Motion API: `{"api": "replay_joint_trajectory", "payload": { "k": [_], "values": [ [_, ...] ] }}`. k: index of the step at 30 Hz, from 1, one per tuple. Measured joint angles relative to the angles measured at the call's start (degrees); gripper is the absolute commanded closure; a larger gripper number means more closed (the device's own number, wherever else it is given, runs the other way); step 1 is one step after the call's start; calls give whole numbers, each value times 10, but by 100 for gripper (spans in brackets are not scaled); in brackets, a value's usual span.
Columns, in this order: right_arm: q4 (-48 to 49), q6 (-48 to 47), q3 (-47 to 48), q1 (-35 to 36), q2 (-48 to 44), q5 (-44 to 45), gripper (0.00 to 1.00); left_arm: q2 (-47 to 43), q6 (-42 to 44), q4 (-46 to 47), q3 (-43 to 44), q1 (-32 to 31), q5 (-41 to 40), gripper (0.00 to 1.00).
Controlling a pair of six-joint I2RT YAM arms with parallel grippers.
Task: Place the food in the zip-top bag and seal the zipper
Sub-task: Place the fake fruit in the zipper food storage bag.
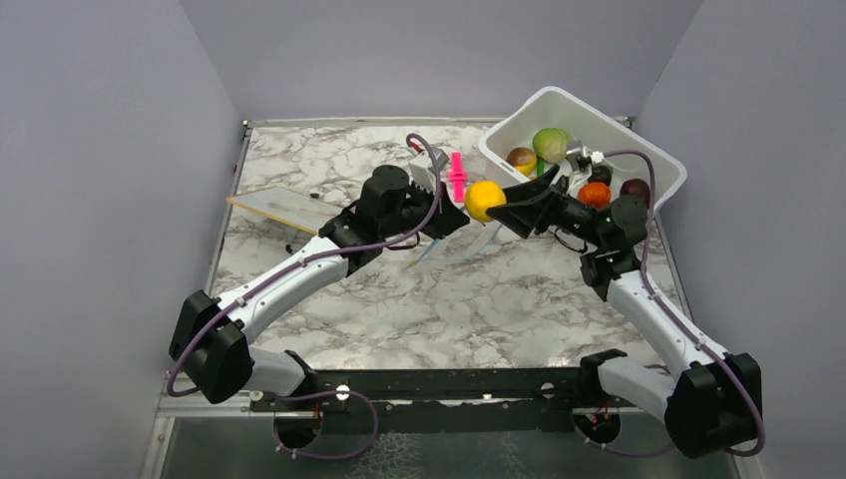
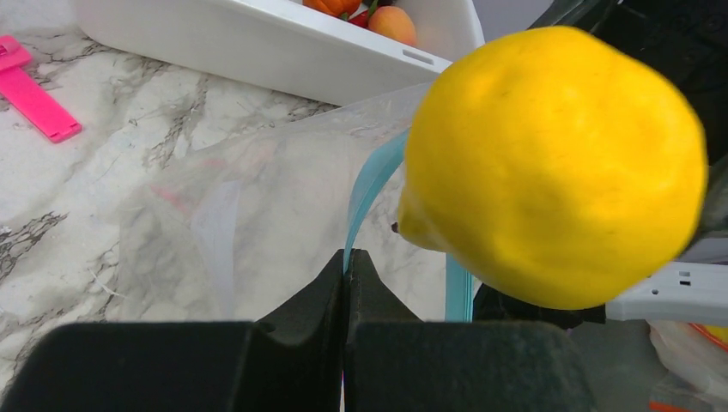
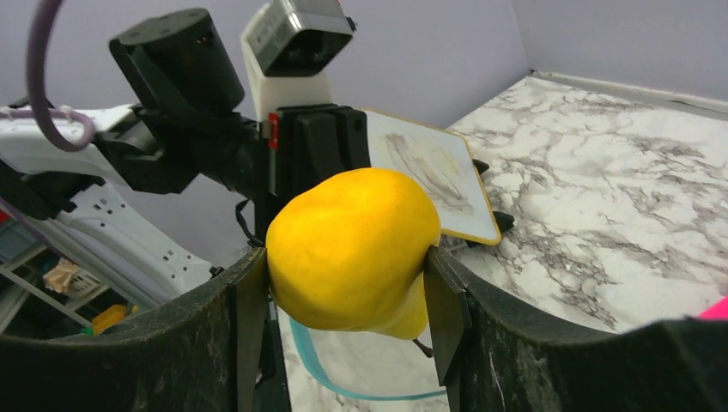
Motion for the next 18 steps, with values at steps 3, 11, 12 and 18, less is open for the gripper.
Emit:
{"api": "replay_joint_trajectory", "payload": {
  "k": [3, 11, 12, 18],
  "values": [
    [-3, -26, -17, 0, 3, 0, 76, 0, -3, 0, 0, 0, 2, 100],
    [-31, -90, -32, 0, -16, -3, 77, -3, 6, -1, 0, 0, 2, 100],
    [-37, -98, -35, 0, -20, -3, 76, -4, 7, -1, 0, 0, 2, 100],
    [-108, -153, -42, 0, -31, -2, 77, -6, 15, -1, 0, 0, 3, 100]
  ]
}}
